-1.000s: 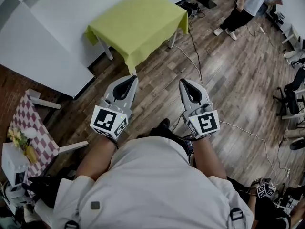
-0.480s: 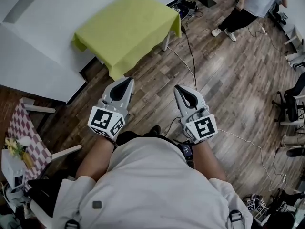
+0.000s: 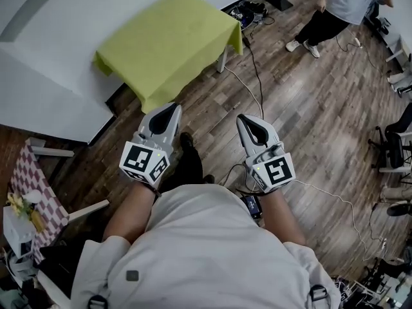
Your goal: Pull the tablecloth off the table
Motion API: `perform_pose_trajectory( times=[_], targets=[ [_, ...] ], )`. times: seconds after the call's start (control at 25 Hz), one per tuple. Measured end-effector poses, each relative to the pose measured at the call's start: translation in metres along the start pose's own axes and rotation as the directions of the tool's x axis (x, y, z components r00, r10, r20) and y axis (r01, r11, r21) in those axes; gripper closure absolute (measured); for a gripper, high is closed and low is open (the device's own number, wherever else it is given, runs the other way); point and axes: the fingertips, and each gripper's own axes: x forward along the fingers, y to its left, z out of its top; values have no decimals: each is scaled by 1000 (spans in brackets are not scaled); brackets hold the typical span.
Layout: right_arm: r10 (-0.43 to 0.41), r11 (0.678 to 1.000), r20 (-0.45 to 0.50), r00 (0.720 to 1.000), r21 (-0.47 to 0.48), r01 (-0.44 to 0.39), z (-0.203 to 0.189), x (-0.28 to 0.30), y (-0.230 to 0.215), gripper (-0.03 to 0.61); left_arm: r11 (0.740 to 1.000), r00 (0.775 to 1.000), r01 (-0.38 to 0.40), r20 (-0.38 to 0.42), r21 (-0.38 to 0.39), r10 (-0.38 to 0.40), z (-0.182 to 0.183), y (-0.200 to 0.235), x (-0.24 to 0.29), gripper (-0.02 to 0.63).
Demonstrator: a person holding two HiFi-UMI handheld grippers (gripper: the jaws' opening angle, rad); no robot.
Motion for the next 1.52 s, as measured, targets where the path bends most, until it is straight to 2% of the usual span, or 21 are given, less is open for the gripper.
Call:
perform_pose_trajectory(
  times=[0.28,0.48,0.72,0.92,1.24,1.52],
  targets=[
    [-24,999,-24,999,-38,23,-4,29,-33,569,999,1000,30,8,-10,-30,-2,23,49,611],
    [-39,999,-44,998,-22,38,-11,70,-73,568,999,999,49,3,-1,-49,-4,57,96,611],
    [-35,999,-52,998,-16,34,-6,160,-117,568,998,998,61,-20,-15,-61,2,127,155,611],
    [-20,999,-64,998,-34,17,-7,246,-143,568,997,997,78,-23,9,-78,8,193,197,611],
    [35,998,-86,996,-40,-38,-2,346,-162,568,1000,1000,28,7,-10,-28,28,283,232,611],
    [108,992,-68,992,-56,-111,4,391,-175,568,998,998,-64,23,-6,64,32,319,236,611]
  ],
)
